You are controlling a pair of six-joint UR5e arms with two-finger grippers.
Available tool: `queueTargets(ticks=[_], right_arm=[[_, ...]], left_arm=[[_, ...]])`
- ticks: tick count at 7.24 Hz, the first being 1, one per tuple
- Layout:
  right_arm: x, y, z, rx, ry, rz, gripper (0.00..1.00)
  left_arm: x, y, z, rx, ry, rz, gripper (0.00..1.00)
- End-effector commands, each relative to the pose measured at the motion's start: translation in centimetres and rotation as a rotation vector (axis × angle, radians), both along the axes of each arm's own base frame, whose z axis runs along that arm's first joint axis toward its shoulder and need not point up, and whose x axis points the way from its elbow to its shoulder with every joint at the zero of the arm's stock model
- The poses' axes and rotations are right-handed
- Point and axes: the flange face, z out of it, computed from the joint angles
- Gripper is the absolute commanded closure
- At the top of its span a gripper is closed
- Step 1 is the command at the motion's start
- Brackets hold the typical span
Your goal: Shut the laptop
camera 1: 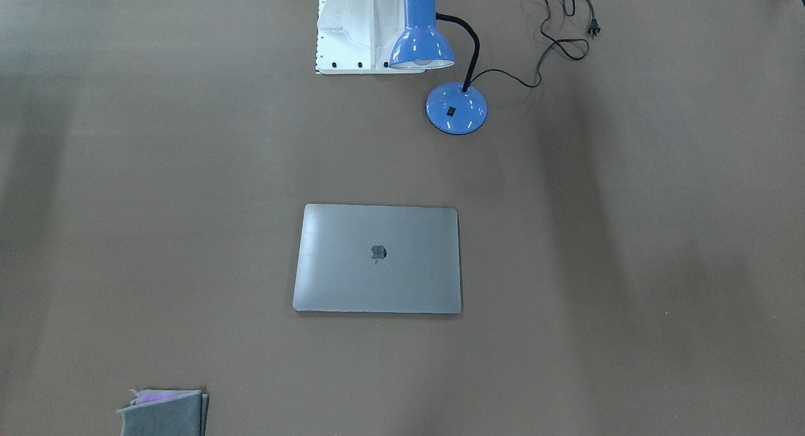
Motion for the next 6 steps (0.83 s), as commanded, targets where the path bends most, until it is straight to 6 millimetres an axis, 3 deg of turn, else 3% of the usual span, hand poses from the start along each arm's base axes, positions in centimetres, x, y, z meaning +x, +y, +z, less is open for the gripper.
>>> queueTargets(ticks=[1,6], right_arm=[[-0.2,0.0,-0.2,0.002,-0.026,0.002,0.00],[-0.2,0.0,-0.2,0.004,-0.027,-0.001,0.00]], left_arm=[[0.3,-0.2,-1.3,0.029,-0.001,0.007,0.01],[0.4,0.9,0.1,0.000,0.000,0.008,0.01]])
